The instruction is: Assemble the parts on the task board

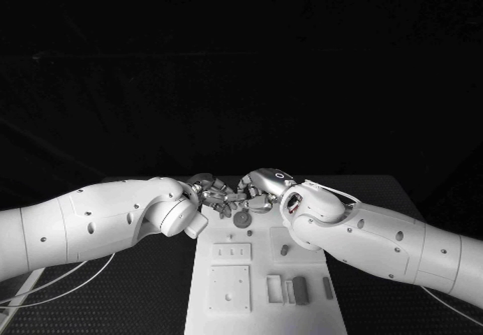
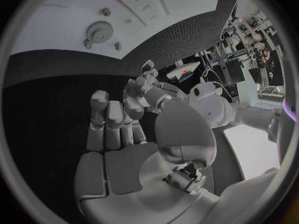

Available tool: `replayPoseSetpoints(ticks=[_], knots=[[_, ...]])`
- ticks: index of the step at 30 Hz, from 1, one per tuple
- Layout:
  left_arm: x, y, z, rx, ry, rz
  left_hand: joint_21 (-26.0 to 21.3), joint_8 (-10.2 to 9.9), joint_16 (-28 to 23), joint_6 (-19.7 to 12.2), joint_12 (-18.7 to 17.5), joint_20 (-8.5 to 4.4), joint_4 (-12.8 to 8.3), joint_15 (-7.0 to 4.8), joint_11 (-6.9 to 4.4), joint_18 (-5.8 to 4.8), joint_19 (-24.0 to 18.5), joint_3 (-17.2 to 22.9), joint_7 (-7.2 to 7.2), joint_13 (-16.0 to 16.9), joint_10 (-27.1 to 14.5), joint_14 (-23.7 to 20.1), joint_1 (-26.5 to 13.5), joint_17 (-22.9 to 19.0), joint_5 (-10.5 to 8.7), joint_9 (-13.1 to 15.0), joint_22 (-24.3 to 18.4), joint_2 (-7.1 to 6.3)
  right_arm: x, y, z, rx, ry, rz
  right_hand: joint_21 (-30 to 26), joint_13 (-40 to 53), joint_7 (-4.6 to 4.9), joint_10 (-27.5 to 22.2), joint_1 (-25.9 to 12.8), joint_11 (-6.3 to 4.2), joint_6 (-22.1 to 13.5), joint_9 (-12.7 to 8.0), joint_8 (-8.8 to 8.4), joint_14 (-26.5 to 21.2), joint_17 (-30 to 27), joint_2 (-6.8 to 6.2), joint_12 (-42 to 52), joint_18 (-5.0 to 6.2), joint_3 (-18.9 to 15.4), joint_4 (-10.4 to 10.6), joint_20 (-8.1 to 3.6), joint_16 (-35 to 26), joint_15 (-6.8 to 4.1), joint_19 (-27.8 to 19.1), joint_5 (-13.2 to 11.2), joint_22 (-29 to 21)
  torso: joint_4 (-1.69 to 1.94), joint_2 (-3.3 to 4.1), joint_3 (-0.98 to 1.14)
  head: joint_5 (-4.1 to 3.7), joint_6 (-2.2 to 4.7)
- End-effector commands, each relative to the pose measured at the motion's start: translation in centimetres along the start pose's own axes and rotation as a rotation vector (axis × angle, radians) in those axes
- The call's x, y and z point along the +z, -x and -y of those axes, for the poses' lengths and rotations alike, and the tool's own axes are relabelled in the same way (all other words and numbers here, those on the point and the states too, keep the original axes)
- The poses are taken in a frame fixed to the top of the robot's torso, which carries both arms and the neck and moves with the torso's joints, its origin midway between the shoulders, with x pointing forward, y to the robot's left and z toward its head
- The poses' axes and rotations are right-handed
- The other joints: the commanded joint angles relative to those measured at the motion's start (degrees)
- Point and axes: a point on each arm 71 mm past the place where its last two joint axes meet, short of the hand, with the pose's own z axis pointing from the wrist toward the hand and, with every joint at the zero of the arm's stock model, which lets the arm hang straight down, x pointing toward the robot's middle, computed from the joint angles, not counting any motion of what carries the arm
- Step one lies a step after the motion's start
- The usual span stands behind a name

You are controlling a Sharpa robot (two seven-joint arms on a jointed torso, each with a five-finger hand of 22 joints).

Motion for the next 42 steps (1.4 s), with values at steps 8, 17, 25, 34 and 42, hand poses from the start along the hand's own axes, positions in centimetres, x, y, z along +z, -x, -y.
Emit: replayPoseSetpoints(ticks=[8, 17, 25, 34, 42], knots=[[-0.2, 0.23, 0.41, -0.006, -0.04, 0.005, -0.6, 0.1, 0.5, 1.1, -0.1, -0.41, -0.1, -0.1, -0.56, 0.18, 0.2, 2.4, -0.26, 0.3, 0.5, 0.6, 2.4, 0.3, -0.21, 0.0, 0.2, 0.47, -0.05, -0.57, -0.15, -0.012, 0.013, -0.037, 0.2, -0.1, 0.43, 0.3, 0.3, -0.32, 0.9, 0.0, 0.31, 0.1, -0.1, -0.21, -0.3, 0.78, 0.0, 0.2, -0.31, -0.4, -0.26, 0.1, 0.1, 0.4, 0.01, 0.0, 0.04, -0.07, -0.04], [-0.19, -0.02, 0.46, -0.008, -0.036, -0.008, -0.8, 0.5, 0.6, 2.0, 0.0, -0.47, 0.0, -0.11, -0.89, -0.02, 0.2, 4.8, -0.77, 0.6, 1.4, 0.6, 3.6, 0.7, -0.21, 0.1, 0.4, 0.59, -0.04, -0.66, -0.29, -0.007, 0.012, -0.033, 0.2, -0.1, 0.42, 0.3, 0.3, -0.33, 0.9, 0.0, 0.3, 0.1, -0.1, -0.3, -0.3, 0.78, 0.0, 0.2, -0.32, -0.4, -0.27, 0.2, 0.1, 0.4, -0.01, 0.01, 0.08, 0.01, -0.09], [-0.08, 0.0, 0.32, -0.007, -0.016, -0.018, -0.9, 0.5, 0.6, 2.3, -0.2, -0.51, 0.1, -0.14, -0.97, -0.14, 0.2, 6.2, -0.86, 0.8, 1.7, 0.6, 3.3, 0.9, -0.21, 0.1, 0.5, -0.11, -0.08, -0.61, -0.4, -0.003, 0.013, -0.023, 0.2, -0.1, 0.41, 0.3, 0.2, -0.34, 0.9, 0.0, 0.29, 0.2, -0.1, -0.34, -0.3, 0.78, 0.0, 0.2, -0.32, -0.4, -0.28, 0.2, 0.1, 0.4, 0.0, 0.03, 0.1, 0.1, -0.16], [-0.02, -0.19, 0.3, -0.007, -0.002, -0.026, -0.8, 0.4, 0.7, 2.5, -0.7, -0.74, 0.2, -0.24, -1.0, -0.15, 0.4, -1.3, -0.76, 1.2, 2.0, 0.7, -10.6, 1.3, -0.28, 0.1, 1.3, -3.01, -0.05, -0.67, -0.45, -0.003, 0.011, -0.029, 0.2, -0.2, 0.4, 0.3, 0.3, -0.35, 1.0, 0.0, 0.29, 0.2, 0.0, -0.37, -0.4, 0.78, 0.0, 0.2, -0.34, -0.4, -0.29, 0.2, 0.1, 0.3, -0.01, 0.02, 0.06, 0.09, -0.22], [0.01, -0.47, 0.34, -0.001, 0.008, -0.036, -0.9, 0.3, 0.6, 2.6, -0.9, -0.91, 0.2, -0.41, -1.12, 0.08, 0.5, -5.1, -0.89, 1.4, 2.1, 0.7, -12.8, 1.4, -0.27, 0.1, 1.7, -2.92, 0.01, -0.71, -0.67, -0.003, 0.014, -0.03, 0.2, -0.2, 0.39, 0.3, 0.3, -0.36, 1.0, 0.0, 0.29, 0.3, -0.1, -0.41, -0.4, 0.78, 0.0, 0.2, -0.36, -0.4, -0.3, 0.2, 0.1, 0.3, 0.02, 0.02, 0.06, 0.04, -0.3]])
